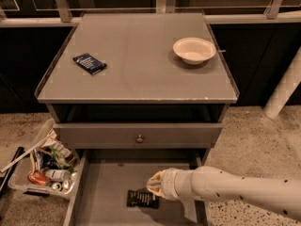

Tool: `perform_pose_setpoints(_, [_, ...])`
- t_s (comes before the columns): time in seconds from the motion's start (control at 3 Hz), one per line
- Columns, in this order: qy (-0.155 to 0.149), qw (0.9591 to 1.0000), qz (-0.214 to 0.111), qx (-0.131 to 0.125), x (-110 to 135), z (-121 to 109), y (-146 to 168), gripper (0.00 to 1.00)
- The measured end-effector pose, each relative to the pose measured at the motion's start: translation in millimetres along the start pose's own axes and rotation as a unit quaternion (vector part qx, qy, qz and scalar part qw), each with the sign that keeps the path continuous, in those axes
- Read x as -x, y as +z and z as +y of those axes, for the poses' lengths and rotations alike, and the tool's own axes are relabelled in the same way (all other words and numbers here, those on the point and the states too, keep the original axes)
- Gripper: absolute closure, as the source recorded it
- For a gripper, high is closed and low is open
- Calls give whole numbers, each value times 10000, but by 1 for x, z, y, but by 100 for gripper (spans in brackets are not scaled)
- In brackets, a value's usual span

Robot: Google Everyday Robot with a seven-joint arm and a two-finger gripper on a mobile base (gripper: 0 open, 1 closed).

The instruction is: Pick rxbar chocolate from middle drawer and place on counter

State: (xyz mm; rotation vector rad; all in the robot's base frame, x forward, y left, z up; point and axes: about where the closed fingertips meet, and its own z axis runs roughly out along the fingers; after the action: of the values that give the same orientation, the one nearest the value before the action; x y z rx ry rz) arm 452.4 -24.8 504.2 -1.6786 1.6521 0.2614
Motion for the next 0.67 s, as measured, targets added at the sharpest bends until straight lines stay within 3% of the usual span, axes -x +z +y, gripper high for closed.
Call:
perform_pose_setpoints(0.33, [0,10000,0,0,0,0,0,12])
perform_pose_setpoints(0.67, [-1,10000,0,0,0,0,0,0])
